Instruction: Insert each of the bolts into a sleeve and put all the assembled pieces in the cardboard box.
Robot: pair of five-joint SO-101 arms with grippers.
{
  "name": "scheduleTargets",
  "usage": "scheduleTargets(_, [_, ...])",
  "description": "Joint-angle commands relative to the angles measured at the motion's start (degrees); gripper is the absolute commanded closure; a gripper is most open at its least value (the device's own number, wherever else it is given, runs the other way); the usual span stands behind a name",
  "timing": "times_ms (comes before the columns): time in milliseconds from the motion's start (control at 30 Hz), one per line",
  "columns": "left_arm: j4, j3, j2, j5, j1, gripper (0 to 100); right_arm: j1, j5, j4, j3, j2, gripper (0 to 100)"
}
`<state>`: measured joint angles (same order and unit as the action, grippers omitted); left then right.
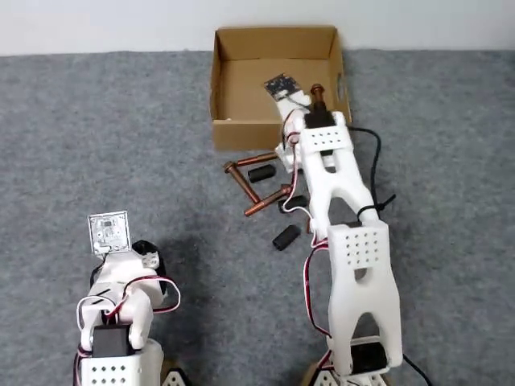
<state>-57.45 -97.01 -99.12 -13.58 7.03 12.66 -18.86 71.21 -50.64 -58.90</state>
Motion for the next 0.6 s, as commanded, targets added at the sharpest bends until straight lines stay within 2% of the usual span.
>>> scheduleTargets(0, [1.14, 0.22, 0.00, 0.18, 0.44, 100, 0.31, -0.44, 5.85, -13.54, -5.32, 98.2])
scheduleTargets(200, [1.14, 0.22, 0.00, 0.26, 0.44, 100, 0.31, -0.09, 21.32, -30.86, -11.21, 99.0])
scheduleTargets(333, [1.14, 0.22, 0.00, 0.26, 0.44, 100, 0.66, 5.01, 30.37, -40.44, -12.18, 99.0])
scheduleTargets(567, [1.14, 0.22, 0.00, 0.26, 0.44, 100, 1.10, 11.25, 31.87, -43.08, -6.81, 99.1])
